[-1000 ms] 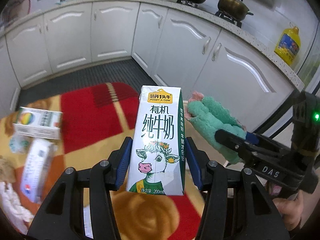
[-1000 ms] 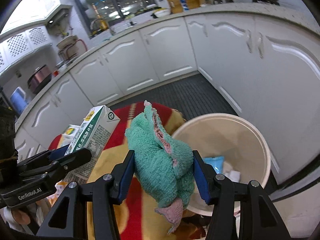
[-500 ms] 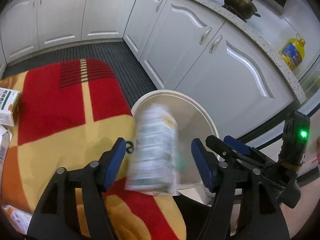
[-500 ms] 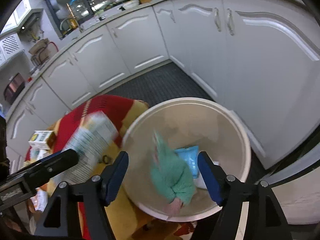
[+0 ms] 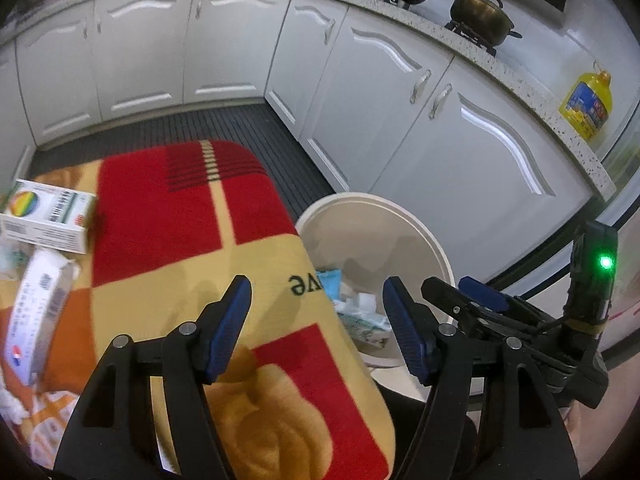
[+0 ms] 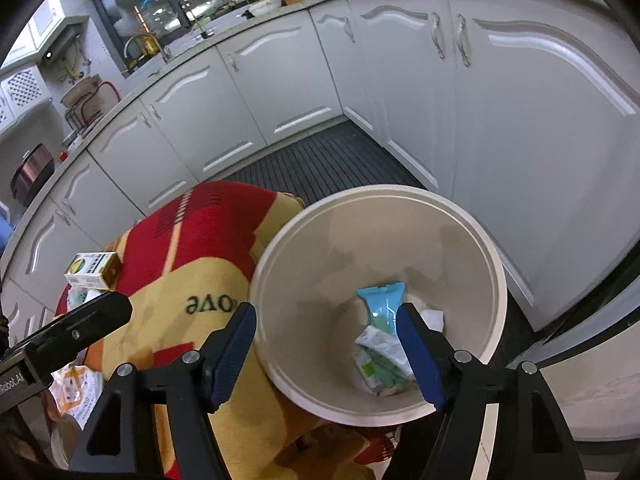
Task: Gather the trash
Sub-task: 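Open both tools to drop the carton and towel into the bin, then move both tools back over the blanket toward the remaining trash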
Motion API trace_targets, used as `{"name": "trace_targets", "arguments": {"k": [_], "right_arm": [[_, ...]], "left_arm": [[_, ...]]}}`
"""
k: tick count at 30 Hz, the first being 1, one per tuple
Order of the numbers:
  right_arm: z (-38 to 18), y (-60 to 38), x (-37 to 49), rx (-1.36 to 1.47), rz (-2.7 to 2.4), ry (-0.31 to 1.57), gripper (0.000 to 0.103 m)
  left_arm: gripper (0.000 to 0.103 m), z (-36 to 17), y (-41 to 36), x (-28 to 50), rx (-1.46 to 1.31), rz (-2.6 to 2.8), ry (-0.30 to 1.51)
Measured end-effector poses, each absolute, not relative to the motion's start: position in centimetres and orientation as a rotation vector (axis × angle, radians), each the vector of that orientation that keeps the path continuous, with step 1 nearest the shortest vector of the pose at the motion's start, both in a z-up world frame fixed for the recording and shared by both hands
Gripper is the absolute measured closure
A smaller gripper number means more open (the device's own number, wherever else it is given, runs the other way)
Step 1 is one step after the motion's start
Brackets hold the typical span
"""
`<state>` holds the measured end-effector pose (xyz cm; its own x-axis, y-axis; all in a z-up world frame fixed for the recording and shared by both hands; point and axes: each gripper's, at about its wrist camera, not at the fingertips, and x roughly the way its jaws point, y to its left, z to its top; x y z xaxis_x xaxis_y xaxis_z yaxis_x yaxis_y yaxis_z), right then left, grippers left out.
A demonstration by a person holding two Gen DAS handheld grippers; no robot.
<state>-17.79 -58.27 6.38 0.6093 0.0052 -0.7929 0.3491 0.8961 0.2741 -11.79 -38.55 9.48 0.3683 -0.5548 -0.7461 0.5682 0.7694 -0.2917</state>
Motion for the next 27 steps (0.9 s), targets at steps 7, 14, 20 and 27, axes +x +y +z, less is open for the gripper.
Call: {"name": "trace_targets", "arguments": {"k": [7,14,20,27], "right_arm": [[8.0,-55.6,-17.8,0.396,-0.159,0.876,0.029],[9.7,-52.1,-17.6,0.355,-0.099,0.856,0.029],[10.7,-49.0,-17.5,0.332,-0.044,0.848,0.026],[11.4,-45.1,-17.0,0.283,0.029,0.846,0.026]], "left_arm": [[0.036,11.3,-35.8,-13.4,0.054,-0.666,0.873],[0.036,12.5,-31.9,-14.3,0.065,-0.591,0.815],[0.036,12.7,-27.5,-14.4,0.038,-0.533,0.805],[0.036,13.1,-21.5,-14.2,-0.029,-0.462,0.816]]}}
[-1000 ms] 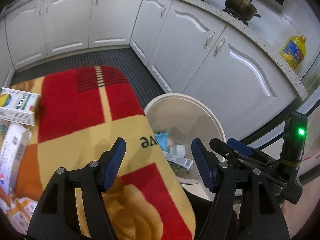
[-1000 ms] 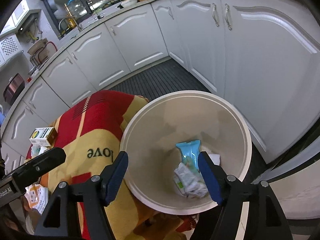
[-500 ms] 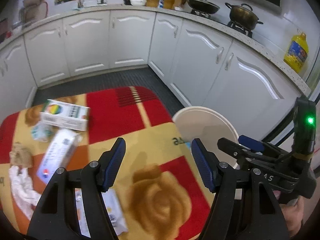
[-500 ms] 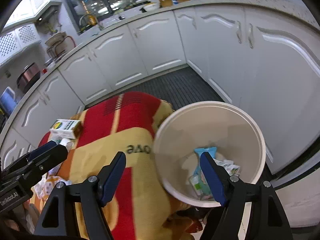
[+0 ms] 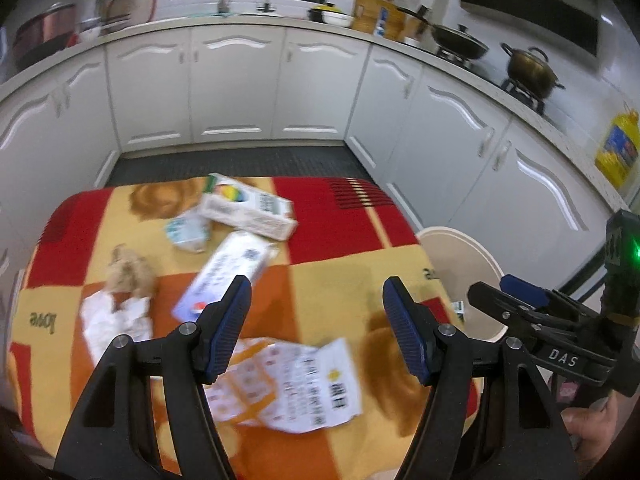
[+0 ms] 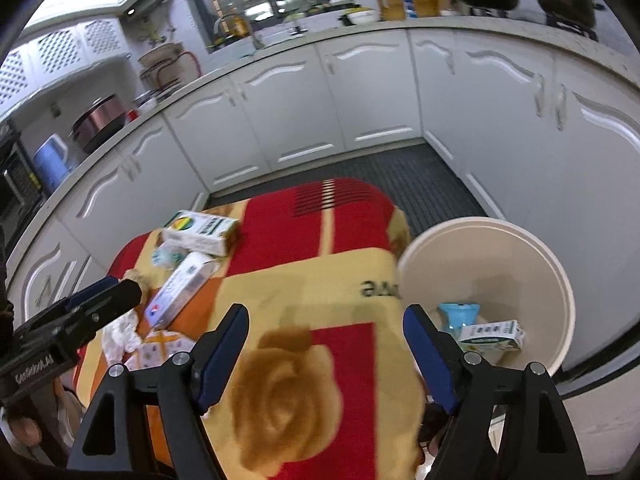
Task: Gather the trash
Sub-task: 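Move both tools back over the blanket toward the remaining trash, then grasp the crumpled brown paper with the left tool while the right tool grasps the rainbow medicine box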
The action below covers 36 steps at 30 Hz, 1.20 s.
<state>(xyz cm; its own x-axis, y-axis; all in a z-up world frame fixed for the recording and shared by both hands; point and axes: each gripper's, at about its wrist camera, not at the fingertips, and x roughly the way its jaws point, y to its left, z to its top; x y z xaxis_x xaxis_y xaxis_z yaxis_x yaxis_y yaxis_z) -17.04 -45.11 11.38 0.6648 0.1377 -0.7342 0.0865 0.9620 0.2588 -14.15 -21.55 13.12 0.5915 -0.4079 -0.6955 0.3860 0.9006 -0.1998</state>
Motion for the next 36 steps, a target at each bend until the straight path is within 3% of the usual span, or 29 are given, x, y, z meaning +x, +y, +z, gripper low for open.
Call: {"name": "trace_targets", "arguments": {"k": [17,33,36], "right_arm": [[9.2,-37.7,-15.3,0.239,0.194,0.93,0.024],[8.4,-33.7,-3.4,0.024,0.407,0.901,0.018],[7.9,-32.8,-0.3,-0.011,0.496,0.904,0.012]], "left_arm": [[0.035,9.5,-7.7,-10.0,-0.187,-0.252,0.948],[0.035,6.4,-8.2,-3.4,-0.209,-0.307,1.03],[0.035,5.8,-8.7,-2.0,-0.19,-0.307,1.05]]}}
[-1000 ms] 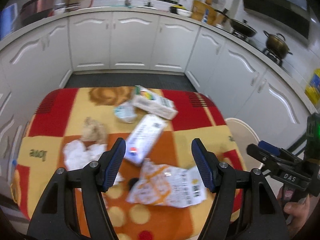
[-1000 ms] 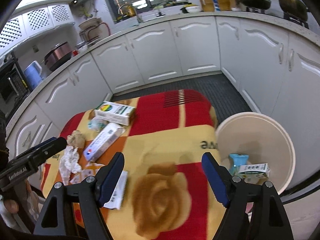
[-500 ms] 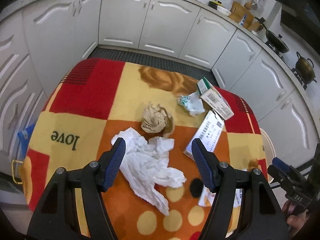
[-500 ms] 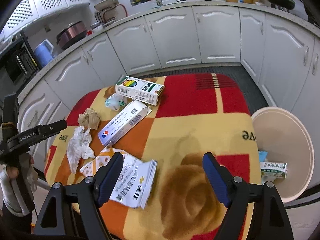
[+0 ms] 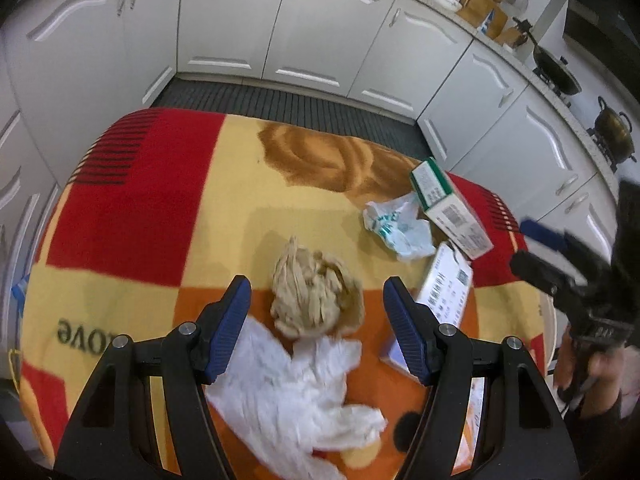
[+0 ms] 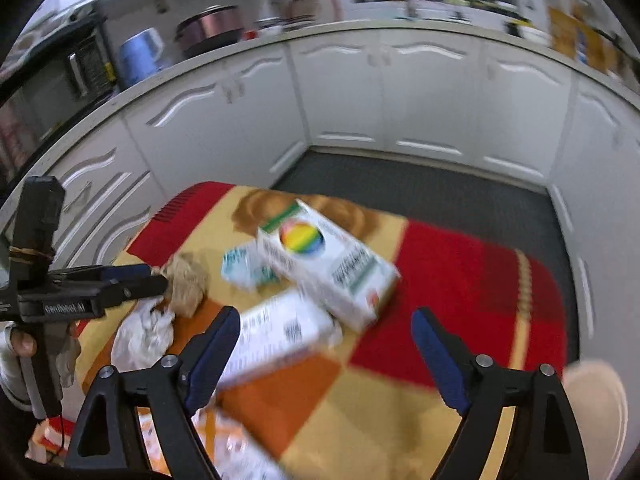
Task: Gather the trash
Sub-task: 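Grasp the crumpled brown paper with the left tool while the right tool grasps the rainbow medicine box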
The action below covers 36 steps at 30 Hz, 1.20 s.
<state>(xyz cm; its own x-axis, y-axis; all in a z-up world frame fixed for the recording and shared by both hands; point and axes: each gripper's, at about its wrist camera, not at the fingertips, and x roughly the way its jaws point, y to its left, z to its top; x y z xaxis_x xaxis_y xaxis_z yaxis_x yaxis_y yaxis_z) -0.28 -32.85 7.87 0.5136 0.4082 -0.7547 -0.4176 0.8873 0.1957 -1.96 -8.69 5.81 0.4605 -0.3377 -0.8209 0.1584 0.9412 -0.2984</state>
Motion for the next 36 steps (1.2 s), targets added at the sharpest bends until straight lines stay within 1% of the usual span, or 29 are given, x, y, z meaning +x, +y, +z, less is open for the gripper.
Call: {"name": "trace_targets", "arguments": {"k": [6,11,12,13,14,15,16,18,20,22,23,24,25,30,31,32,34,35,36], "right_arm": [[6.2,-31.0,3.9,-0.126,0.604,0.938,0.012],[4.6,-30.3,5.4,-0.147,0.645,0.994,0.012],[4.2,-30.3,5.5,-0.14,0.638,1.007,0.015],[4.0,-30.4,5.5,-0.125,0.632,1.019,0.023],[4.0,-30.5,5.2,-0.104,0.632,1.012,0.026],[4.1,-30.7,4.8,-0.088,0.635,0.997,0.035],[4.3,-30.7,4.4,-0.082,0.636,0.989,0.042],[4.8,-30.8,3.4,-0.081,0.597,0.967,0.043],[5.4,-31.1,2.5,-0.06,0.584,0.954,0.045],[6.2,-31.4,1.4,-0.052,0.562,0.928,0.049],[6.8,-31.7,0.6,-0.047,0.551,0.911,0.054],[7.2,-32.0,0.1,-0.04,0.545,0.907,0.086],[7.6,-32.4,-0.5,-0.029,0.528,0.905,0.09],[7.1,-33.7,-2.1,0.004,0.483,0.957,0.09],[7.1,-33.9,-2.2,0.013,0.482,0.956,0.087],[7.1,-34.1,-2.2,0.042,0.491,0.96,0.081],[7.1,-34.1,-1.9,0.077,0.496,0.966,0.027],[7.1,-33.9,-1.7,0.086,0.496,0.955,0.021],[7.0,-33.6,-1.4,0.081,0.496,0.949,0.021]], "left_arm": [[0.035,5.2,-9.3,-0.4,-0.173,-0.339,1.062],[0.036,4.6,-10.0,-0.1,-0.137,-0.343,1.067],[0.043,4.6,-10.1,-0.2,-0.134,-0.339,1.06],[0.051,4.6,-10.1,-0.3,-0.134,-0.341,1.053],[0.066,4.6,-10.2,-0.4,-0.124,-0.341,1.051],[0.073,4.5,-10.2,-0.4,-0.111,-0.339,1.049],[0.073,4.5,-10.3,-0.5,-0.104,-0.341,1.046],[0.079,4.5,-10.4,-0.8,-0.093,-0.343,1.04],[0.08,4.8,-10.2,-1.0,-0.099,-0.343,1.03],[0.08,5.8,-10.1,-1.7,-0.111,-0.357,1.007],[0.08,6.3,-10.2,-2.0,-0.111,-0.361,0.994],[0.08,7.0,-10.2,-2.4,-0.11,-0.368,0.975],[0.08,7.6,-10.3,-2.9,-0.112,-0.378,0.96],[0.08,8.6,-10.8,-4.2,-0.106,-0.392,0.944],[0.08,8.6,-10.7,-4.3,-0.111,-0.392,0.945],[0.08,8.6,-10.7,-4.5,-0.119,-0.392,0.946],[0.08,8.7,-10.7,-4.7,-0.127,-0.392,0.947],[0.08,8.7,-10.6,-4.8,-0.128,-0.394,0.947],[0.08,8.8,-10.6,-5.0,-0.127,-0.394,0.947]]}}
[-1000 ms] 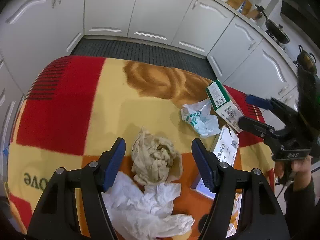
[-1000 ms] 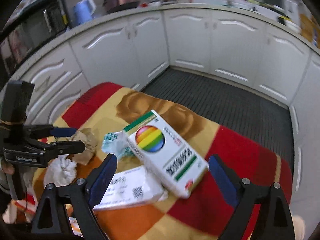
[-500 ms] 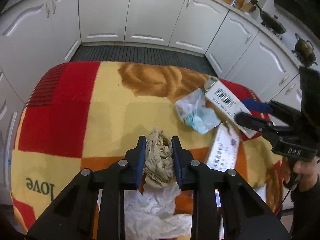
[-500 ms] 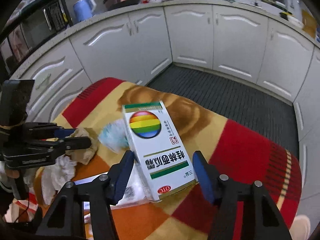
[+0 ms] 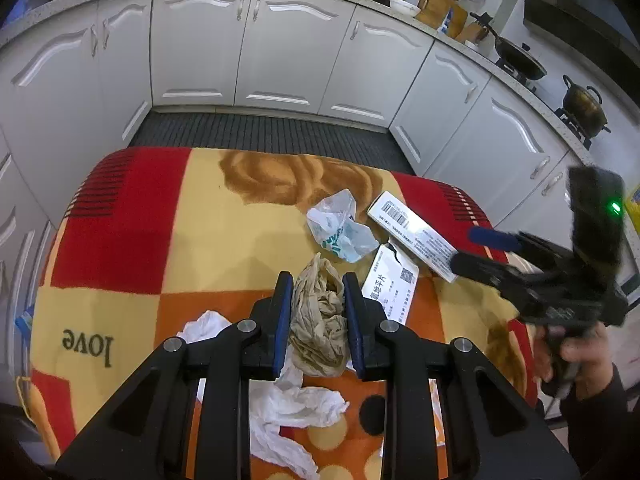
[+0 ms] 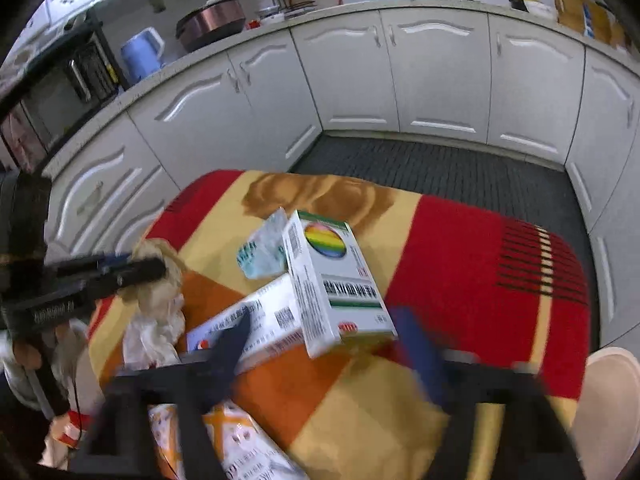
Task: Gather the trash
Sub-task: 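Grasp the crumpled brown paper with the left tool while the right tool grasps the rainbow medicine box, then carry the brown paper and medicine box over the beige bin with both tools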
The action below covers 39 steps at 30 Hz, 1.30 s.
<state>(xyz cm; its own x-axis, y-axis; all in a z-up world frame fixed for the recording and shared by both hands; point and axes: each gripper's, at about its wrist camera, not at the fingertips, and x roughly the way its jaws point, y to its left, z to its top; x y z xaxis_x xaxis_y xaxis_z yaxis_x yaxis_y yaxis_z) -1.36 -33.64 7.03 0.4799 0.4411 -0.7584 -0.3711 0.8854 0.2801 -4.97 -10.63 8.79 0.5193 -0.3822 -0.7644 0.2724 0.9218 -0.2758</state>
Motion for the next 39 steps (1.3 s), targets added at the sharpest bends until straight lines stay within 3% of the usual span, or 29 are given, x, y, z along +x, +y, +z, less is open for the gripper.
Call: {"name": "trace_targets", "arguments": {"k": [6,9,13,22,39], "right_arm": [[3.9,-33.2,2.8,0.174,0.502,1.072,0.021],[2.3,-33.1,3.4,0.221,0.531,1.124,0.039],[3.4,-33.2,1.3,0.18,0.533,1.048,0.045],[8.8,-35.8,-5.7,0.173,0.469,0.907,0.047],[10.0,-42.4,-14.0,0.297,0.338,0.839,0.048]], "left_arm": [[0.08,8.6,-10.7,-5.1,-0.117,-0.392,0.957],[0.08,8.4,-10.8,-5.1,-0.117,-0.394,0.962],[0.08,8.7,-11.3,-5.3,-0.119,-0.406,0.955],[0.08,11.0,-13.7,-7.7,-0.117,-0.481,0.905],[0.08,12.6,-21.5,-12.3,-0.024,-0.589,0.88]]}}
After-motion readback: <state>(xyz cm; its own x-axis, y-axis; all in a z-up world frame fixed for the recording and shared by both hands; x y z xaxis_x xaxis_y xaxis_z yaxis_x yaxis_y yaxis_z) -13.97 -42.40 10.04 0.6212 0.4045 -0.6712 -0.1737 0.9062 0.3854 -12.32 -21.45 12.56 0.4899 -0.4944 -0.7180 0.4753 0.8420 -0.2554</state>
